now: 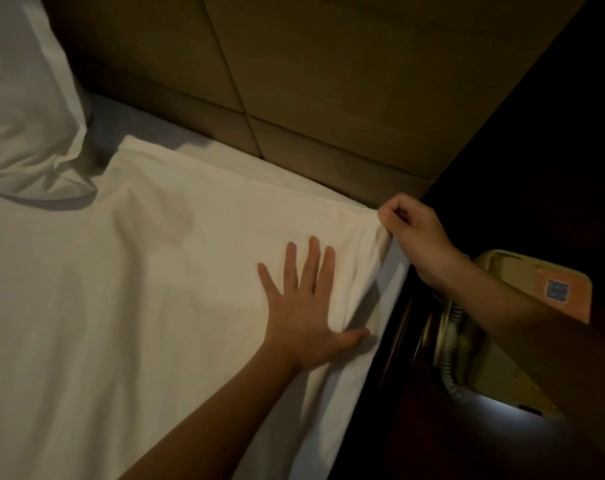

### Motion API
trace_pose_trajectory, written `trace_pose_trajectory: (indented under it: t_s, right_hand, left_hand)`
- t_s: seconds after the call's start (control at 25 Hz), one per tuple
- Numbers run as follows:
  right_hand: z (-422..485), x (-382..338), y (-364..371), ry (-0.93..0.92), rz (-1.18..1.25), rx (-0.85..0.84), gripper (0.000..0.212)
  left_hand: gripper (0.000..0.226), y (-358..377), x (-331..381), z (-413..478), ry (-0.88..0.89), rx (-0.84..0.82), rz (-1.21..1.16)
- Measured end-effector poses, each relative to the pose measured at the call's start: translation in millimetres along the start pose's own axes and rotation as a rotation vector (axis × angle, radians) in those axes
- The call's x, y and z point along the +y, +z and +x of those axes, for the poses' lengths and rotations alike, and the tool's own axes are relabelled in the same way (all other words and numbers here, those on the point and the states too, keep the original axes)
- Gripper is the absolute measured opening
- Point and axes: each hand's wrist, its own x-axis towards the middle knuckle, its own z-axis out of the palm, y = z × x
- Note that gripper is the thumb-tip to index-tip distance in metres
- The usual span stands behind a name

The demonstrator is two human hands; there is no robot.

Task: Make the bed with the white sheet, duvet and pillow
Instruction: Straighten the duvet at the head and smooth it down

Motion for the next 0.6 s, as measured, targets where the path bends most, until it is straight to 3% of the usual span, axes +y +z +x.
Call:
trace_pose_trajectory:
  t_s: [0.2, 0.32, 0.4, 0.48, 0.6]
  right_hand:
    - [10.1, 22.2, -2.1, 0.129, -0.040, -0.034, 0.026]
    - [2.2, 28.0, 6.1, 0.114, -0.337, 0.008, 0.009]
    - [-11.6, 24.6, 17.7, -0.068, -0.724, 0.126, 0.012]
    - [-35.8, 23.0, 37.5, -0.294, -0.903, 0.174, 0.024]
    - [-77.8, 38.3, 76.4, -0.562, -0.972, -0.025, 0.032]
  left_hand:
    - [0.108, 9.1, -2.7, 16.3, 0.010, 0.024, 0.058]
    - [0.107, 23.3, -1.5, 18.5, 0.042, 0.060, 0.139]
    - [0.105, 29.3, -1.0, 14.2, 0.042, 0.138, 0.100]
    - [0.102, 34.8, -4.3, 1.7, 0.033, 0.212, 0.067]
    - [0.098, 51.6, -10.1, -46.4, -0.021, 0.249, 0.009]
